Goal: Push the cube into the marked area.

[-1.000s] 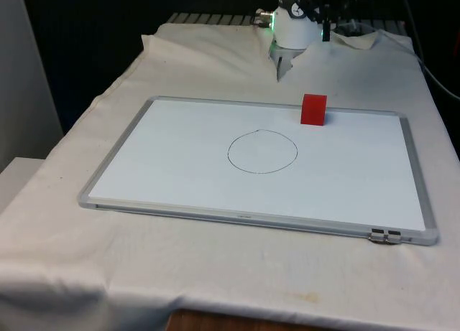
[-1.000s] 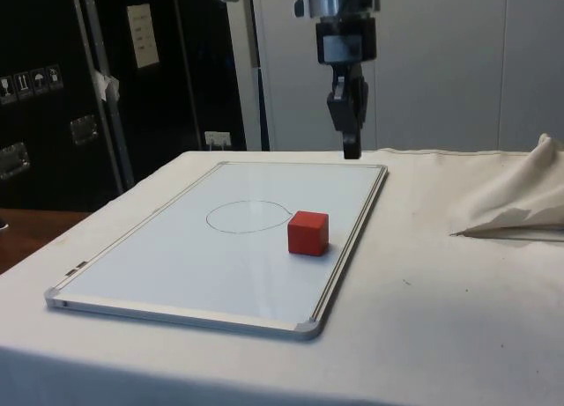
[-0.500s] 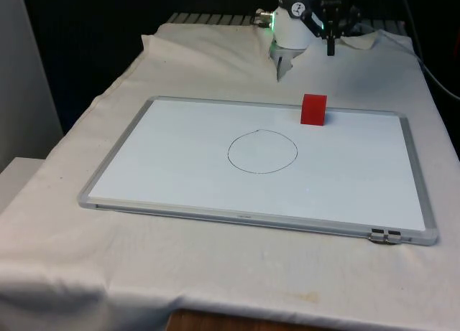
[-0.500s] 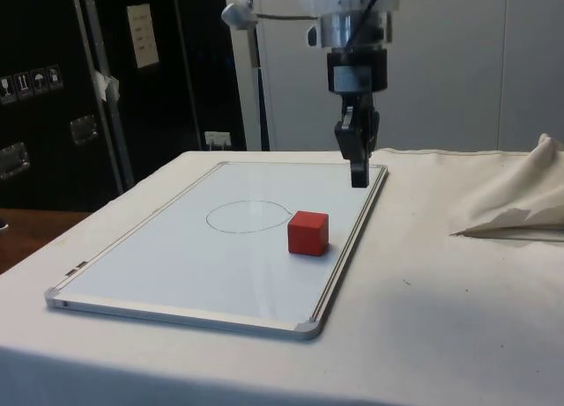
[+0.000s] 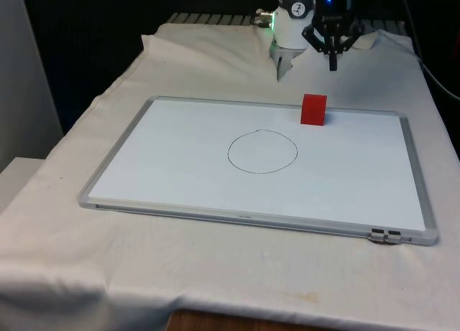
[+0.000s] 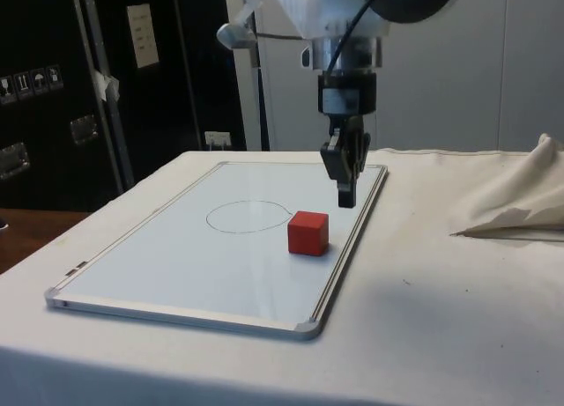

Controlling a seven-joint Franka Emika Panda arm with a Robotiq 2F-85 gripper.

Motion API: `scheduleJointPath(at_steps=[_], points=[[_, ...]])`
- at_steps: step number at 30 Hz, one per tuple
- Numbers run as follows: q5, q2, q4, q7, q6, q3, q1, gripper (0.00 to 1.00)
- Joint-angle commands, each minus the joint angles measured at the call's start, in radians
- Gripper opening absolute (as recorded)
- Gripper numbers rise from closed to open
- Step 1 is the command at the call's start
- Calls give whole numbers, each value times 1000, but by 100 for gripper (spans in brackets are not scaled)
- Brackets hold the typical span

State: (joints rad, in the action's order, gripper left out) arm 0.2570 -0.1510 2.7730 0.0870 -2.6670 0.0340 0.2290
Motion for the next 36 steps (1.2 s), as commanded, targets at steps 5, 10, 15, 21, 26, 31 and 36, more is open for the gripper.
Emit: scheduleJointPath(at_steps=[5, 10, 15, 21, 26, 31, 36], points=[[59, 51, 1, -18, -68, -18, 12, 0], [82, 98, -4, -19, -115, -33, 11, 0], [64, 134, -10, -2, -144, -41, 1, 0], [111, 188, -37, -14, -205, -55, 4, 0], [107, 227, -40, -10, -253, -59, 3, 0], [100, 277, -41, -14, -309, -61, -4, 0], [82, 328, -43, -13, -371, -52, -7, 0]])
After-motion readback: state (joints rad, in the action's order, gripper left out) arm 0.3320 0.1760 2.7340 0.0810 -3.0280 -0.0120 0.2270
